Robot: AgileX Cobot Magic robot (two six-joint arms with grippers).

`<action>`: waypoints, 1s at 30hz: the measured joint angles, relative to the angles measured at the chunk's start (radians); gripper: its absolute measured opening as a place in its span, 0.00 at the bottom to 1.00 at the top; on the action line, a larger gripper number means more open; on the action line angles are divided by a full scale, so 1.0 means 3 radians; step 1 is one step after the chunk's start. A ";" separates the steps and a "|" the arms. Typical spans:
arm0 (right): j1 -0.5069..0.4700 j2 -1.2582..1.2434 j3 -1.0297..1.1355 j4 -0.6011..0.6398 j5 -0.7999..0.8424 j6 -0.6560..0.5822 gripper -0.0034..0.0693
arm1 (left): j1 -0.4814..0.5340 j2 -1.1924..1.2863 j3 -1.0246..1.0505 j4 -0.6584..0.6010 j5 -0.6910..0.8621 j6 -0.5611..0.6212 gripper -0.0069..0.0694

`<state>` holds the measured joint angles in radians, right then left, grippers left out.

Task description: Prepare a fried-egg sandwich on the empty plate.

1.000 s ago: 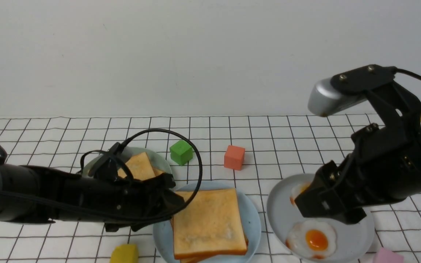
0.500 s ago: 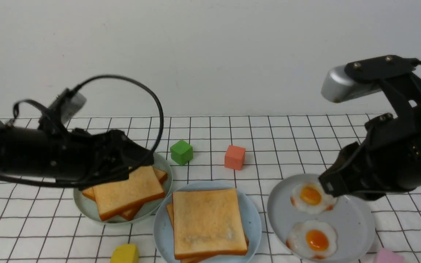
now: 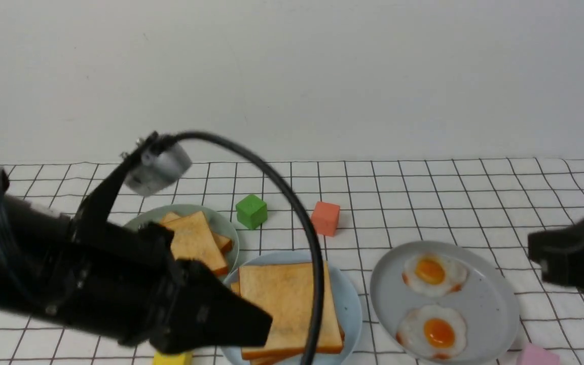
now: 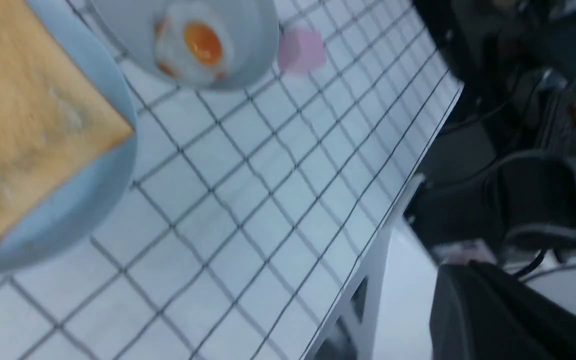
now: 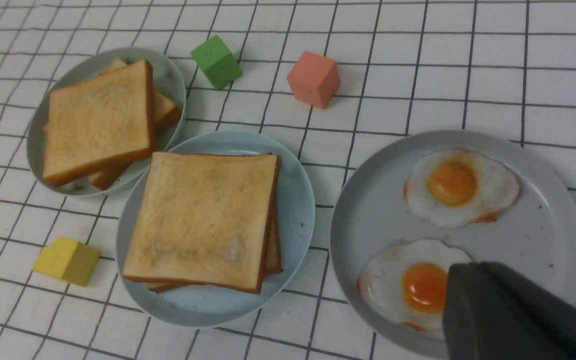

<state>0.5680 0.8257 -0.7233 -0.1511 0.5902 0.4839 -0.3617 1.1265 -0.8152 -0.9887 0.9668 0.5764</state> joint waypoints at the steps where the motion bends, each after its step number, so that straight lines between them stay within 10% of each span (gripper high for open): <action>1: 0.0000 -0.0062 0.0072 -0.0025 -0.0055 0.0005 0.03 | -0.0051 -0.0075 0.0034 0.0101 -0.0047 -0.0093 0.07; 10: 0.0000 -0.1247 0.1102 -0.0331 -0.0652 0.0028 0.04 | -0.0389 -0.1489 0.0592 0.1647 -0.0283 -0.2127 0.07; 16: 0.0000 -0.1535 0.1213 -0.0559 -0.0607 0.0028 0.04 | -0.0393 -0.2314 0.0858 0.1975 -0.0038 -0.3007 0.07; 30: 0.0000 -0.1572 0.1214 -0.0598 -0.0594 0.0028 0.05 | -0.0393 -0.3020 0.0922 0.2946 -0.0667 -0.2535 0.07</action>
<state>0.5680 0.3541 -0.3591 -0.3306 0.4119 0.4922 -0.4794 0.2204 -0.5385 -0.1049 0.7667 -0.1840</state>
